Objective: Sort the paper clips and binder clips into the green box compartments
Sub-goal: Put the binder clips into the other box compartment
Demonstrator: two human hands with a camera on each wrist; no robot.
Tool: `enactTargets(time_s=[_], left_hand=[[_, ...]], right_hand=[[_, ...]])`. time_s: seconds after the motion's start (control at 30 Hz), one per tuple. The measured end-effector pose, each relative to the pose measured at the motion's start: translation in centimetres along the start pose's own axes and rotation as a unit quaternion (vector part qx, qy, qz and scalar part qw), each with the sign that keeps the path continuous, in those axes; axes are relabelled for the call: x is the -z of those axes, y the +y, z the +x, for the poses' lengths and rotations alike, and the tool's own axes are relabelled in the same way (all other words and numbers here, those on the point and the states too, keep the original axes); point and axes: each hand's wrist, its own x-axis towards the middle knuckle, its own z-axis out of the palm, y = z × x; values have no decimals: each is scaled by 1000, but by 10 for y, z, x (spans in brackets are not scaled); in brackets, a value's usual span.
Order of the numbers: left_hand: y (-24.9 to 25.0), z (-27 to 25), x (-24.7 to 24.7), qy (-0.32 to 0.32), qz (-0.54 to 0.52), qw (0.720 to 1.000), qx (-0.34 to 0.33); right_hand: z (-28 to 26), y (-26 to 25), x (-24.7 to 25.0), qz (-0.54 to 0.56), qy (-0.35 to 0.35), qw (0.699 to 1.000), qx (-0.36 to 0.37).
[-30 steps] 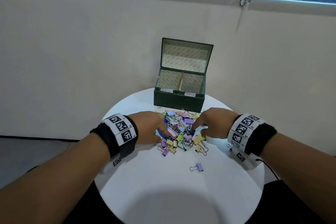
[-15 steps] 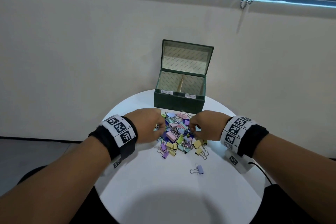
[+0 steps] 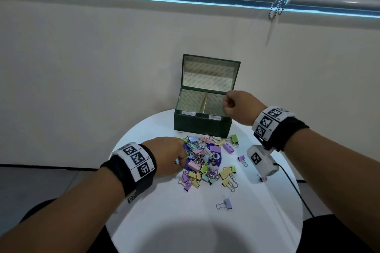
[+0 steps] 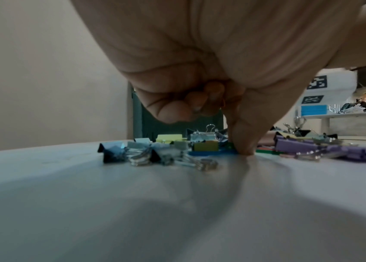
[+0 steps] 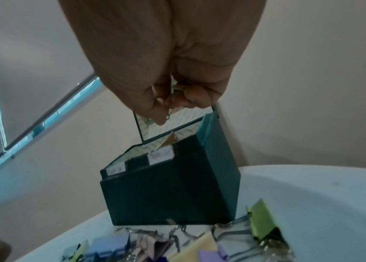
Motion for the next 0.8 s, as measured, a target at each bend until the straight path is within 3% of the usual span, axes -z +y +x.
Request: enactTargets(time_s=[0.17,0.27,0.37,0.43,0.5,0.8], left_hand=[[1,2,-1,5,10,1000,-14],[-2,5,-2,12,5,1000,-2],[-4,8,-1,36,-11,999,10],[-4,10,0,65,-33,997,13],[-6,11,2,92,-41,995,14],[11,49,32,121,-55,990,39]], right_hand=[[2,-9,-13,27,7,1000,8],[-16,-7,-13,27,53,997,52],[-40,7,-16,-3,-26,996,89],[-53,19,-21,-83,-120,987,70],[-61,29,-26,-142,-166,975,44],[-63,42,-50,-125,-151,981,-6]])
